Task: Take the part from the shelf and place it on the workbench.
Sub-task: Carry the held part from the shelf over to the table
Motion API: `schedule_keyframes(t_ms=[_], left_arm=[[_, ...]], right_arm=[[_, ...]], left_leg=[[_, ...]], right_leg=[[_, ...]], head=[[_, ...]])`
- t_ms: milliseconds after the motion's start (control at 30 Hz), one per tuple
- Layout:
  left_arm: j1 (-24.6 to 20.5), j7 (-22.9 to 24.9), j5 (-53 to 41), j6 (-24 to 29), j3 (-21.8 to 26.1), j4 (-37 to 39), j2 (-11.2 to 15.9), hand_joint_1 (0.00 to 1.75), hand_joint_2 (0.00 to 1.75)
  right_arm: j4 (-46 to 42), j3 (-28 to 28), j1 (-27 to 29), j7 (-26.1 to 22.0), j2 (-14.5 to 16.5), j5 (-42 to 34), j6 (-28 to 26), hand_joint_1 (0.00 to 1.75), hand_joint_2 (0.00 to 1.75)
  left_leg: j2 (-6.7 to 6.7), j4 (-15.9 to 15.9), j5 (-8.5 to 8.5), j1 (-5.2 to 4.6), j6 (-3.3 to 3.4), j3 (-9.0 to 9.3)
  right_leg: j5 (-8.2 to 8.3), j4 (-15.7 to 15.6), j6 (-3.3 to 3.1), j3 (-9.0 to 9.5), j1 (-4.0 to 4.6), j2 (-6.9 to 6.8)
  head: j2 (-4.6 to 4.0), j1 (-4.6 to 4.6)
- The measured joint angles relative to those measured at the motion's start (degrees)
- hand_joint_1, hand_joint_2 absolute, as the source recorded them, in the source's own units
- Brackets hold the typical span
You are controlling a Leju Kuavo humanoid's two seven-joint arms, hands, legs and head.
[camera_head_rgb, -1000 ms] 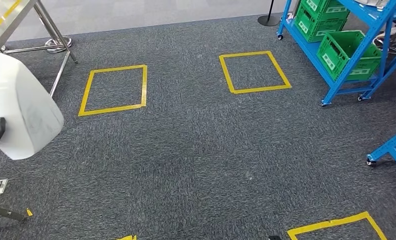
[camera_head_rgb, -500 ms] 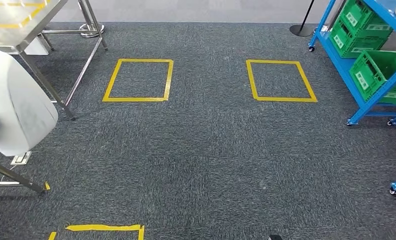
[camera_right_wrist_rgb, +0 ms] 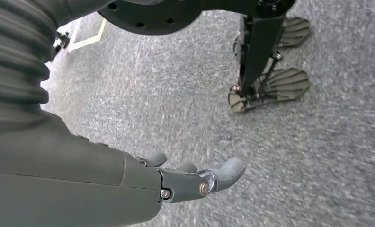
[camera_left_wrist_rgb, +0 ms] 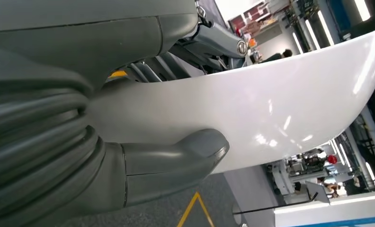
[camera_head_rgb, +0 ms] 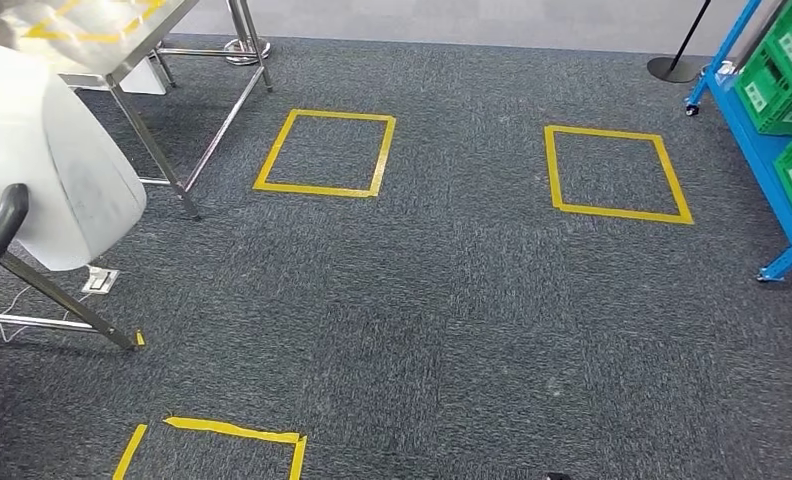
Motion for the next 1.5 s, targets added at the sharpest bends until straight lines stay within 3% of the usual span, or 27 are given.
schedule_keyframes(t_ms=[67,133,167,233,300,333,400,433,500,567,633,667,700,733,800,867,933,1000,1067,1133,1167,1200,1267,1333,1367,1433,1500], left_arm=[[-0.71,-0.98,0.18,-0.50,-0.17,1.59,0.19,1.75,1.75],[-0.82,-1.69,0.23,-0.81,-0.33,2.94,0.44,1.75,1.75],[-0.82,-1.94,0.26,-0.87,-0.41,3.42,0.68,1.75,1.75],[-1.04,-2.39,0.42,-0.88,-0.59,4.01,1.33,1.75,1.75],[-1.54,-2.76,0.66,-0.82,-0.78,4.38,1.93,1.75,1.75],[-1.77,-2.89,0.77,-0.77,-0.85,4.53,2.18,1.75,1.75],[-1.99,-3.01,0.99,-0.67,-0.96,4.76,2.79,1.75,1.75],[-2.05,-3.04,1.12,-0.58,-1.02,4.82,3.13,1.75,1.75],[-2.33,-3.09,1.46,-0.29,-1.19,4.87,3.63,1.75,1.75],[-2.52,-3.12,1.67,-0.10,-1.49,4.97,3.76,1.75,1.75],[-2.41,-3.13,1.72,-0.08,-1.78,5.18,3.76,1.75,1.75],[-2.37,-3.13,1.73,-0.08,-1.86,5.28,3.79,1.75,1.75],[-2.34,-3.15,1.75,-0.05,-1.88,5.34,3.85,1.75,1.75],[-2.34,-3.17,1.79,0.00,-1.89,5.37,3.91,1.75,1.75],[-2.36,-3.28,1.98,0.24,-1.95,5.38,4.10,1.75,1.75],[-2.30,-3.38,2.22,0.47,-2.13,5.37,4.50,1.75,1.75],[-2.18,-3.42,2.38,0.55,-2.39,5.35,5.14,1.75,1.75],[-2.28,-3.36,2.52,0.59,-2.61,5.34,5.68,1.75,1.75],[-2.42,-3.16,2.67,0.60,-2.84,5.37,5.85,1.75,1.75],[-2.41,-2.94,2.79,0.60,-3.13,5.59,5.84,1.75,1.75],[-2.43,-2.87,2.86,0.61,-3.28,5.75,5.87,1.75,1.75],[-2.50,-2.87,2.92,0.65,-3.42,5.89,5.93,1.75,1.75],[-2.76,-2.96,3.17,0.86,-3.70,6.03,6.20,1.75,1.75],[-3.00,-3.13,3.53,1.24,-3.96,5.97,6.47,1.75,1.75],[-3.03,-3.20,3.71,1.42,-4.07,5.93,6.60,1.75,1.75],[-2.96,-3.24,3.95,1.68,-4.25,5.78,6.88,1.75,1.75],[-3.01,-3.12,4.03,1.80,-4.38,5.45,7.04,1.75,1.75]], right_arm=[[0.00,-0.08,0.24,0.03,0.01,0.02,0.04,0.00,1.75],[0.00,-0.18,0.47,0.10,0.01,0.03,0.13,0.00,1.75],[0.00,-0.23,0.54,0.11,0.03,0.07,0.16,0.00,1.75],[0.00,-0.29,0.60,0.14,0.09,0.20,0.22,0.00,1.75],[0.00,-0.32,0.60,0.19,0.13,0.35,0.22,0.00,1.75],[0.00,-0.33,0.60,0.26,0.14,0.40,0.23,0.00,1.75],[0.00,-0.35,0.51,0.41,0.14,0.48,0.25,0.00,1.75],[0.00,-0.35,0.44,0.44,0.14,0.51,0.27,0.00,1.75],[0.01,-0.35,0.32,0.43,0.15,0.55,0.39,0.00,1.75],[0.02,-0.37,0.36,0.40,0.17,0.56,0.55,0.00,1.75],[0.02,-0.38,0.50,0.39,0.18,0.56,0.61,0.00,1.75],[0.02,-0.38,0.56,0.37,0.17,0.56,0.61,0.00,1.75],[0.02,-0.38,0.59,0.35,0.16,0.57,0.62,0.00,1.75],[0.02,-0.38,0.60,0.32,0.15,0.59,0.65,0.00,1.75],[0.02,-0.38,0.58,0.27,0.13,0.66,0.73,0.00,1.75],[0.02,-0.38,0.56,0.21,0.14,0.71,0.85,0.00,1.75],[0.02,-0.38,0.49,0.13,0.14,0.73,0.92,0.00,1.75],[0.02,-0.41,0.39,0.08,0.14,0.69,0.92,0.00,1.75],[0.02,-0.45,0.46,0.08,0.14,0.59,0.87,0.00,1.75],[0.02,-0.49,0.61,0.08,0.14,0.50,0.80,0.00,1.75],[0.02,-0.50,0.65,0.07,0.14,0.49,0.78,0.00,1.75],[0.02,-0.50,0.65,0.04,0.14,0.49,0.78,0.00,1.75],[0.02,-0.50,0.61,0.00,0.15,0.54,0.84,0.00,1.75],[0.02,-0.50,0.62,0.00,0.15,0.61,0.91,0.00,1.75],[0.02,-0.51,0.63,0.00,0.15,0.65,0.95,0.00,1.75],[0.02,-0.51,0.55,0.00,0.14,0.70,1.03,0.00,1.75],[0.02,-0.51,0.43,-0.02,0.14,0.69,1.12,0.00,1.75]], left_leg=[[1.84,7.07,-3.57,-0.07,-0.24,-3.15],[2.11,11.83,-5.02,-0.05,-0.32,-5.19],[2.23,11.17,-4.19,-0.07,-0.25,-4.68],[3.63,4.10,-0.94,-0.24,0.10,-0.73],[5.39,-2.36,0.85,-0.78,0.76,2.84],[5.75,-3.61,0.89,-1.01,1.09,3.45],[4.63,-3.87,1.03,-1.12,1.76,3.46],[4.12,-4.07,1.17,-1.00,2.04,3.55],[3.23,-4.49,1.48,-0.61,2.60,3.81],[2.29,-4.53,1.57,-0.43,2.84,3.75],[1.09,-4.38,1.57,-0.38,2.86,3.60],[0.47,-4.26,1.54,-0.32,2.81,3.54],[-0.12,-4.10,1.49,-0.24,2.71,3.52],[-0.70,-3.91,1.41,-0.13,2.54,3.49],[-1.68,-3.49,1.21,-0.09,1.90,3.19],[-2.58,-3.45,1.31,-0.02,1.05,2.82],[-2.96,-3.65,1.38,0.19,0.30,2.65],[-0.98,-1.40,-0.12,0.27,-0.15,1.54],[1.54,5.25,-3.48,0.31,-0.53,-1.47],[2.19,11.55,-5.69,0.34,-0.86,-4.37],[2.26,12.03,-5.31,0.33,-0.87,-4.55],[2.42,10.17,-3.92,0.30,-0.78,-3.56],[4.24,2.33,-0.53,-0.03,-0.30,0.58],[5.91,-3.05,0.83,-0.60,0.52,3.36],[6.02,-3.75,0.72,-0.83,0.90,3.63],[4.75,-3.91,1.02,-0.73,1.58,3.58],[3.75,-4.17,1.33,-0.36,2.24,3.66]], right_leg=[[-0.06,-0.03,-0.37,-0.02,0.17,-1.15],[-0.17,-0.02,-0.51,-0.03,0.35,-2.37],[-0.22,-0.01,-0.54,-0.01,0.42,-2.96],[-0.38,0.00,-0.45,0.20,0.56,-4.08],[-0.64,0.06,-0.09,0.37,0.84,-5.09],[-0.74,0.08,0.13,0.42,0.94,-5.58],[-0.91,0.02,0.64,0.58,1.03,-6.58],[-1.16,0.26,0.98,0.63,0.98,-6.45],[-3.00,3.24,1.65,-0.59,0.81,-4.39],[-6.27,10.40,2.08,-4.15,0.45,-1.97],[-7.69,15.99,2.27,-7.35,0.28,-1.38],[-6.83,15.87,2.29,-7.59,0.23,-1.30],[-5.01,13.50,2.28,-6.68,0.15,-1.10],[-2.77,9.55,2.24,-4.92,0.00,-0.50],[-0.20,2.85,2.18,-1.84,-0.23,1.21],[-0.03,0.95,1.84,-0.99,-0.10,1.63],[0.29,0.59,1.04,-0.88,0.00,0.57],[0.61,0.10,0.25,-0.73,-0.11,-0.35],[0.61,-0.05,-0.18,-0.69,-0.09,-1.35],[0.51,-0.03,-0.34,-0.69,0.07,-2.47],[0.46,-0.03,-0.37,-0.67,0.16,-3.04],[0.41,-0.02,-0.36,-0.62,0.25,-3.59],[0.24,-0.01,-0.18,-0.39,0.43,-4.62],[0.04,0.05,0.26,-0.21,0.70,-5.52],[-0.02,0.05,0.52,-0.13,0.80,-6.00],[-0.22,0.10,1.13,-0.03,0.80,-6.69],[-1.50,1.99,1.83,-0.74,0.64,-4.84]], head=[[0.00,-0.07],[0.00,-0.08],[0.00,-0.08],[-0.01,-0.09],[-0.01,-0.05],[0.00,-0.04],[0.00,-0.01],[0.00,-0.03],[0.00,0.08],[-0.01,0.23],[-0.01,0.28],[-0.01,0.30],[-0.01,0.30],[0.00,0.30],[0.00,0.28],[-0.01,0.26],[0.00,0.26],[0.00,0.16],[0.00,0.04],[-0.01,0.03],[-0.01,0.04],[-0.01,0.04],[0.00,0.04],[0.00,0.07],[0.00,0.09],[0.00,0.09],[0.00,0.13]])
